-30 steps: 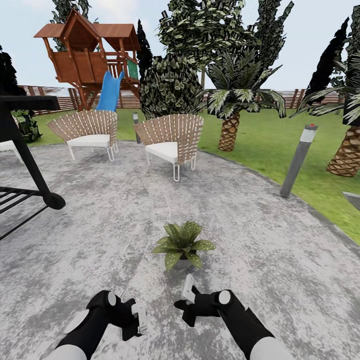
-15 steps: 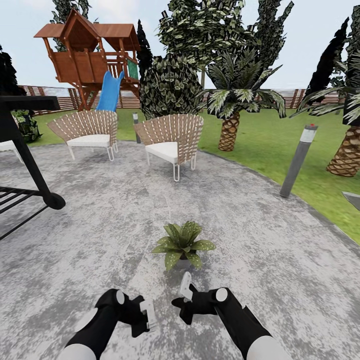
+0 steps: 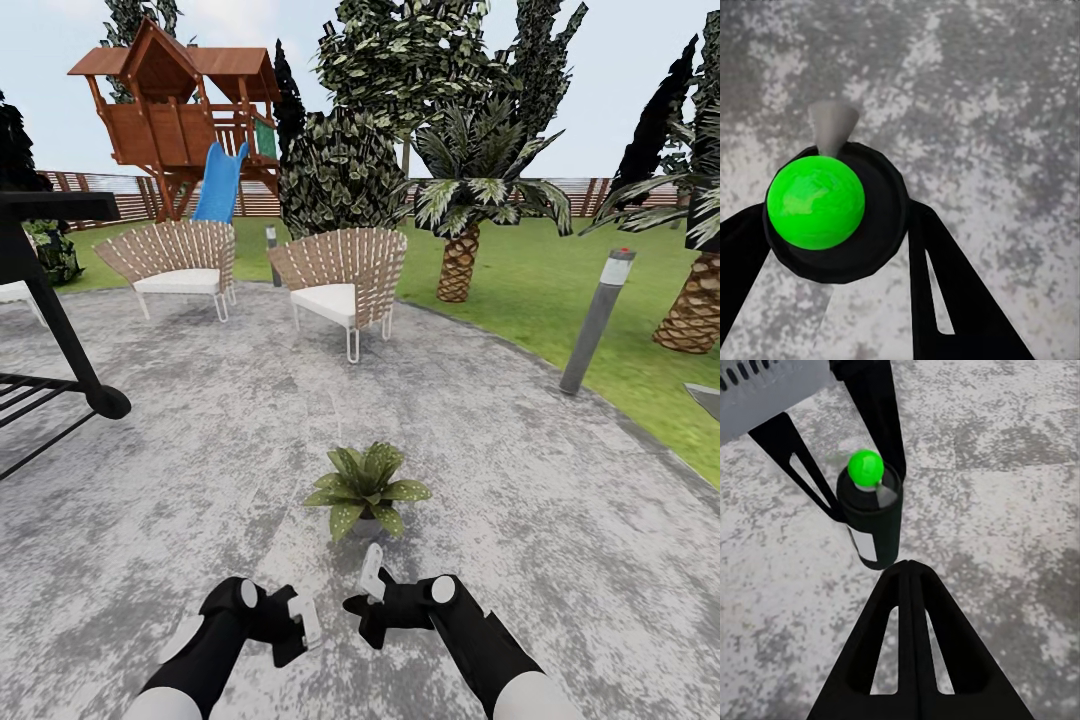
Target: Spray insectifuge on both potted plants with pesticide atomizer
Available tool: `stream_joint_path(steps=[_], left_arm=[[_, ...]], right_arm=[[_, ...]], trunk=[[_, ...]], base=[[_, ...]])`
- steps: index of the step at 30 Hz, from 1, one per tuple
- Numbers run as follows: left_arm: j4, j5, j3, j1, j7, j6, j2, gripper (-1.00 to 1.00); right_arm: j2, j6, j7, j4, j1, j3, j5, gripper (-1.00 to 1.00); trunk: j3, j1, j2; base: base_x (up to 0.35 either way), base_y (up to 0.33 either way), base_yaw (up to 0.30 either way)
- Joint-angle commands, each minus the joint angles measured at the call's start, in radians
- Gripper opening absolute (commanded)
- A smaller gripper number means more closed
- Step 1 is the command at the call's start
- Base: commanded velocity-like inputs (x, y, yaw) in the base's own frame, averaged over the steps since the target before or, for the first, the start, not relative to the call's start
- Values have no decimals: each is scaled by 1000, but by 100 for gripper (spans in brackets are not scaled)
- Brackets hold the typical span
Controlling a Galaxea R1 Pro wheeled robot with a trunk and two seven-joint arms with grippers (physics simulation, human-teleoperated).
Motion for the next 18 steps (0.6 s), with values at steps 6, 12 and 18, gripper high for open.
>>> stream_joint_path(steps=[6,12,18], left_arm=[[-1,-1,4,-1,-5,8,-15,-100],[-1,2,-15,-2,-7,10,-28,-100],[-1,8,-40,-5,-10,11,-30,-100]], right_arm=[[0,-7,2,-1,0,-1,10,-100],[0,-7,2,-1,0,-1,10,-100],[0,-7,2,0,0,-1,10,-100]], trunk=[[-1,0,0],[-1,0,0],[-1,0,0]], base=[[0,0,0],[0,0,0],[0,0,0]])
